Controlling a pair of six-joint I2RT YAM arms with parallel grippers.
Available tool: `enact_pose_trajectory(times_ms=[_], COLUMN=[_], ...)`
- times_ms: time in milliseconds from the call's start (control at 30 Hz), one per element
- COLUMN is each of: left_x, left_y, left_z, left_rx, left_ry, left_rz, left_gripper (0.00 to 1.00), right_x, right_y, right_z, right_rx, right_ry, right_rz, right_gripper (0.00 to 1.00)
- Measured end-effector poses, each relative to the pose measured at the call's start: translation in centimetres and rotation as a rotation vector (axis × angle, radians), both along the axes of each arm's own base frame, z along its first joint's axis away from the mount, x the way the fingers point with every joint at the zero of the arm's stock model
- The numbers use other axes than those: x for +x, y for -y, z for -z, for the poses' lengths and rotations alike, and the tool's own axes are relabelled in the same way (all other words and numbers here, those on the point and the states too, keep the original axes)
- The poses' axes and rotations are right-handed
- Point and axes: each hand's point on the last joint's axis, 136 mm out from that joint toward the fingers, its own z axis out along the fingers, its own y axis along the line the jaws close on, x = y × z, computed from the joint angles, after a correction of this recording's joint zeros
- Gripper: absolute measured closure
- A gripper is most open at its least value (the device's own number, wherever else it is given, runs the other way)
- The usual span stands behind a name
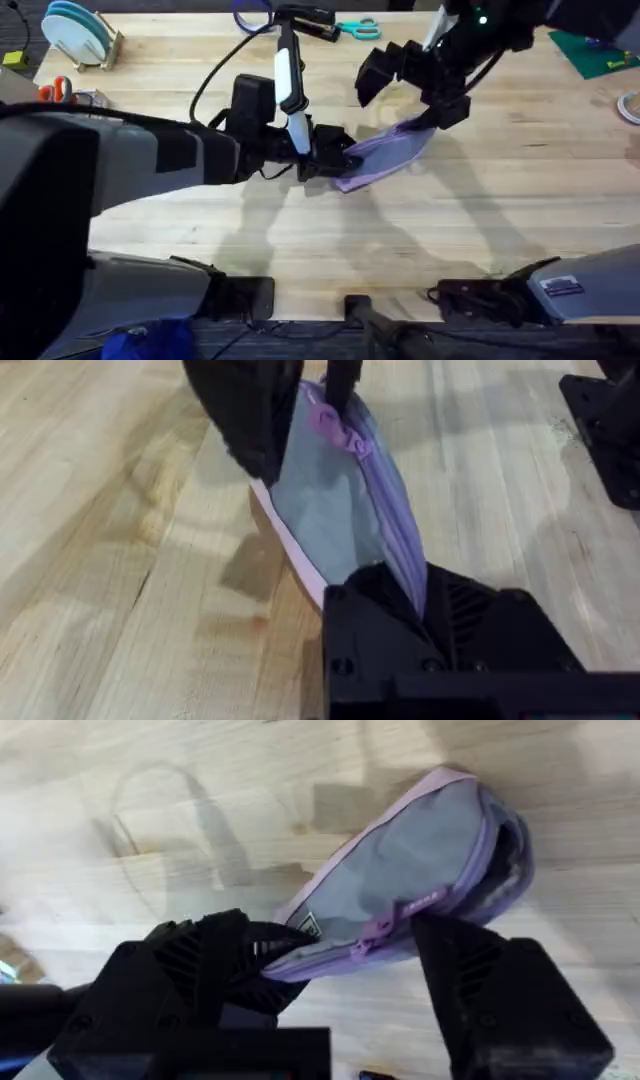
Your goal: Unzip the bag, pick up the pens from the table one at a time and place them inside, then zip the bag closed.
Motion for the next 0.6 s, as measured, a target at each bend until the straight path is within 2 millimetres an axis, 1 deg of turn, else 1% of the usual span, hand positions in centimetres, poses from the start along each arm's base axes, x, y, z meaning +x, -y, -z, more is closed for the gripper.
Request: enact_pose_trajectory(times_ms=[67,233,300,467,600], left_x=[0.0,0.0,0.0,0.0,0.0], left_y=[0.0,0.0,0.0,0.0,0.0], left_z=[0.0,0.0,0.0,0.1,0.1], left_rx=[0.000,0.001,0.003,0.003,0.003], left_ry=[0.000,0.000,0.001,0.001,0.000], left_rz=[0.000,-0.001,-0.002,-0.002,-0.001], left_gripper=[0.958,0.958,0.958,0.958,0.958], right_x=[0.0,0.0,0.0,-0.3,-0.5], right_y=[-0.1,0.0,0.1,0.4,0.5], right_z=[0.4,1.5,1.8,2.0,2.1], right_rx=[-0.005,-0.023,-0.030,-0.045,-0.052], right_ry=[-0.012,-0.039,-0.049,-0.064,-0.073], right_rz=[-0.001,0.003,0.003,0.005,0.006], right_gripper=[0.017,0.111,0.131,0.210,0.234])
